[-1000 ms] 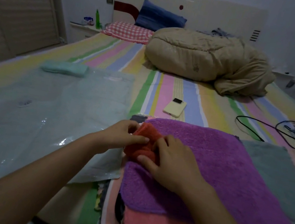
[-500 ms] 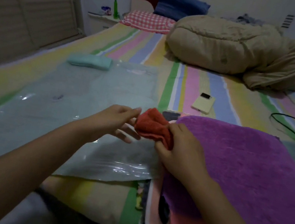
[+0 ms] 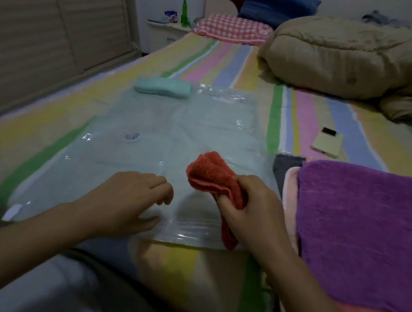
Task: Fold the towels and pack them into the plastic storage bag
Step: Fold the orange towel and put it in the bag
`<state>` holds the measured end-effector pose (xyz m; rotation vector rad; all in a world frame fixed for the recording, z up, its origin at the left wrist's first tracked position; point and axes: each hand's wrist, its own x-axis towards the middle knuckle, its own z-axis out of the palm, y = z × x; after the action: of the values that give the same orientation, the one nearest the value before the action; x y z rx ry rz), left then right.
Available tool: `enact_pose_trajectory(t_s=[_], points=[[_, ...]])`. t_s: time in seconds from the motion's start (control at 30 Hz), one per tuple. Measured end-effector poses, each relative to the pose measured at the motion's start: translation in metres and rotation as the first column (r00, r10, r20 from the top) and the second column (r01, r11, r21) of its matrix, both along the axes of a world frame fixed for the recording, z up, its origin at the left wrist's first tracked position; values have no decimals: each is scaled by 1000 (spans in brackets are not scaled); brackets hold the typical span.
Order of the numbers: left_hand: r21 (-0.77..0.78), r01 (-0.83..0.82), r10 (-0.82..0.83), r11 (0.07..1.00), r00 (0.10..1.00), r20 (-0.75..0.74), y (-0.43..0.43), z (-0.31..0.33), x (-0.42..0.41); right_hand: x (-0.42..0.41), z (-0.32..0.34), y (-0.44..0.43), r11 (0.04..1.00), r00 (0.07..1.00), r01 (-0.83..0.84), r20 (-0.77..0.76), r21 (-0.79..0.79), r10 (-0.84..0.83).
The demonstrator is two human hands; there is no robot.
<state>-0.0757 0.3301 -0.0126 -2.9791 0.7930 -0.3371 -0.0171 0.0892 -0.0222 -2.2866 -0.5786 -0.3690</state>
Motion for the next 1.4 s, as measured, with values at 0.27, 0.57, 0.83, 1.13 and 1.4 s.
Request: enact_pose_trajectory(t_s=[0.27, 0.57, 0.83, 1.13, 1.4], points=[[33, -11, 6, 999, 989, 146, -10, -22, -4, -14, 0, 5, 999, 999, -7, -36, 52, 8], [-527, -165, 242, 834, 967, 78, -5, -9, 0, -37, 15, -3, 948, 949, -308, 95, 76, 300], [-894, -338, 194, 293, 937, -291, 6, 22, 15, -36, -23, 10, 893, 966, -234, 9, -384, 257], [-861, -296, 35, 414, 950, -310, -12, 69, 9, 10, 7, 94, 980, 935, 91, -322, -179, -145], [-560, -573, -105, 598, 637, -764, 24, 131, 63, 149, -49, 156, 793, 903, 427, 256, -434, -346]])
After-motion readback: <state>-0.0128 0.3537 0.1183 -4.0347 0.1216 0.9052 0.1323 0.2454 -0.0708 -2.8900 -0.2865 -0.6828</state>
